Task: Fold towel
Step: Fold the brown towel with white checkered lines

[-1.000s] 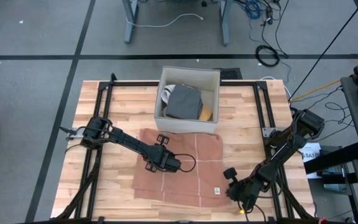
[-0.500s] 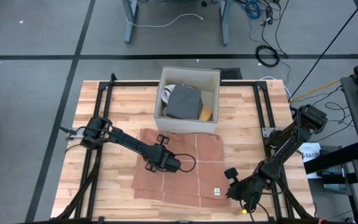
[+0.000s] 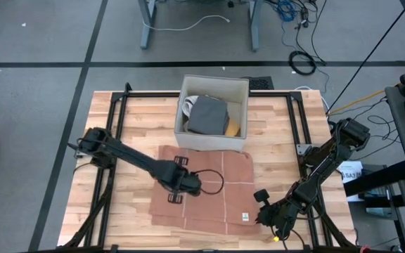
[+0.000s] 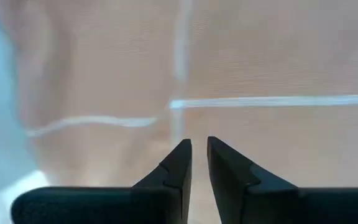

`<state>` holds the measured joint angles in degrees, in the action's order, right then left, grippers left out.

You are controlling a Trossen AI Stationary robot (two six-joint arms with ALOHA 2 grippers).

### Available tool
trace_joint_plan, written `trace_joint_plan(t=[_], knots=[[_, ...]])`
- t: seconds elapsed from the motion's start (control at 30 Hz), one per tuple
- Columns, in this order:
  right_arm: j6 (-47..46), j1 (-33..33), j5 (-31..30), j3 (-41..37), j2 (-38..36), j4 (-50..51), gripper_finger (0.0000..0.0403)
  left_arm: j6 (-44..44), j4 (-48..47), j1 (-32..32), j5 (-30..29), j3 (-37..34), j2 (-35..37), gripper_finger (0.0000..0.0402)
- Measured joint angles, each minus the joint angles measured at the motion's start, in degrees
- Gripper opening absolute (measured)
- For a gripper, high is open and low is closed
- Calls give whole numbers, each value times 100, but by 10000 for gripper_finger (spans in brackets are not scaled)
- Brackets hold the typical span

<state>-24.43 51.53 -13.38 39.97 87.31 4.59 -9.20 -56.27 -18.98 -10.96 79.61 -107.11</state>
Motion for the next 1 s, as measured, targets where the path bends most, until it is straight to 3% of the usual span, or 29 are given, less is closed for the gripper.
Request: trace_joint_plan(t=[0.3, 0.63, 0.8, 1.0], knots=[[0, -2, -3, 0, 0, 1, 4, -1072, 2, -1055, 466, 7, 171, 70], [17, -4, -3, 2, 0, 1, 4, -2452, 3, -1897, 599, -7, 171, 133], [-15, -4, -5, 2, 0, -3, 4, -2994, 31, -2167, 594, -332, 171, 161], [-39, -4, -5, 2, 0, -3, 4, -3450, 231, -2377, 586, -831, 171, 168]])
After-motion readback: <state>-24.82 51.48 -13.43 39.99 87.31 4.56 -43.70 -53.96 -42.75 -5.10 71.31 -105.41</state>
